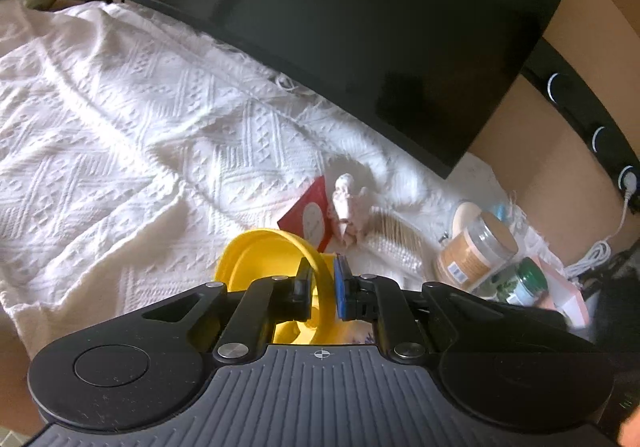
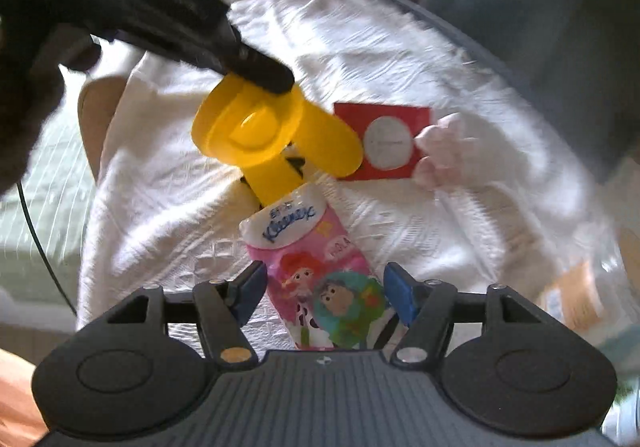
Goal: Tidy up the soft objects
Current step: 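Grasp the yellow funnel with left gripper while right grasps the pink Kleenex pack, then carry the funnel and the Kleenex pack toward the pink box with both tools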
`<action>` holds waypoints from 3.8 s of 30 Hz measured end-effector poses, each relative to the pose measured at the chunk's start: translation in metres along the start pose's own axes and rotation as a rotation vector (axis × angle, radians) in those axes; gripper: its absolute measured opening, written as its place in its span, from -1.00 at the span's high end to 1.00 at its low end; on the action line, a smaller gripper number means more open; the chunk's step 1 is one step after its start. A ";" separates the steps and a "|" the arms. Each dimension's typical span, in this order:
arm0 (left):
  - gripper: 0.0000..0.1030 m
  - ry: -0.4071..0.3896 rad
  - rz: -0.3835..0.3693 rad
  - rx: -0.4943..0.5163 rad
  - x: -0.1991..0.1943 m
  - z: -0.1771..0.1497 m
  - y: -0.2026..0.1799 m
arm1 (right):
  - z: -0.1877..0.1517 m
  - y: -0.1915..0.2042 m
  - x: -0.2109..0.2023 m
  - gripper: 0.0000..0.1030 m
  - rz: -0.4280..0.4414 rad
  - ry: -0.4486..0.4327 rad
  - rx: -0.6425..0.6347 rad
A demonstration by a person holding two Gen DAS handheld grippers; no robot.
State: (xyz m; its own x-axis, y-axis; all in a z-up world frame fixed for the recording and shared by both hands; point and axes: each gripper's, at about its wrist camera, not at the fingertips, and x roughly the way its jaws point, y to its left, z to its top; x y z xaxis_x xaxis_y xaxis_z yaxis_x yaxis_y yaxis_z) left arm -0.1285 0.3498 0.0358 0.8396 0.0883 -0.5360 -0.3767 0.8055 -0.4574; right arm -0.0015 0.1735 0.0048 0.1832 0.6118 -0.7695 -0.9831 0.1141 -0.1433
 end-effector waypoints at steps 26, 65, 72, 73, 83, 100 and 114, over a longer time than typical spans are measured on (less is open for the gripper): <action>0.78 0.155 -0.244 0.257 0.011 -0.006 -0.111 | -0.132 -0.040 -0.159 0.61 -0.363 0.062 0.568; 0.18 0.236 -0.036 0.658 0.046 -0.051 -0.119 | -0.180 -0.019 -0.116 -0.56 -0.455 0.031 0.657; 0.21 0.300 -0.047 0.562 0.069 -0.055 -0.101 | -0.185 -0.025 -0.117 -0.63 -0.435 0.021 0.708; 0.23 0.297 -0.051 0.557 0.070 -0.056 -0.100 | -0.183 -0.026 -0.118 -0.63 -0.436 0.021 0.709; 0.66 0.249 -0.012 0.439 0.065 -0.051 -0.086 | -0.186 -0.054 -0.114 -0.57 -0.447 0.012 0.792; 0.72 0.266 -0.353 0.704 0.021 -0.081 -0.185 | -0.185 -0.032 -0.199 0.02 -0.538 -0.006 0.710; 0.72 0.220 -0.684 0.794 0.054 -0.066 -0.311 | -0.221 -0.035 -0.272 0.02 -0.792 -0.020 0.847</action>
State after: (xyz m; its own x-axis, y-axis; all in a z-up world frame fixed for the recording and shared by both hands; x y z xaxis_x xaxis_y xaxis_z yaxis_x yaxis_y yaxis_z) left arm 0.0078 0.0650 0.1021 0.6575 -0.5697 -0.4931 0.5759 0.8020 -0.1587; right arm -0.0167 -0.1699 0.0823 0.7547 0.1464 -0.6395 -0.2800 0.9534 -0.1122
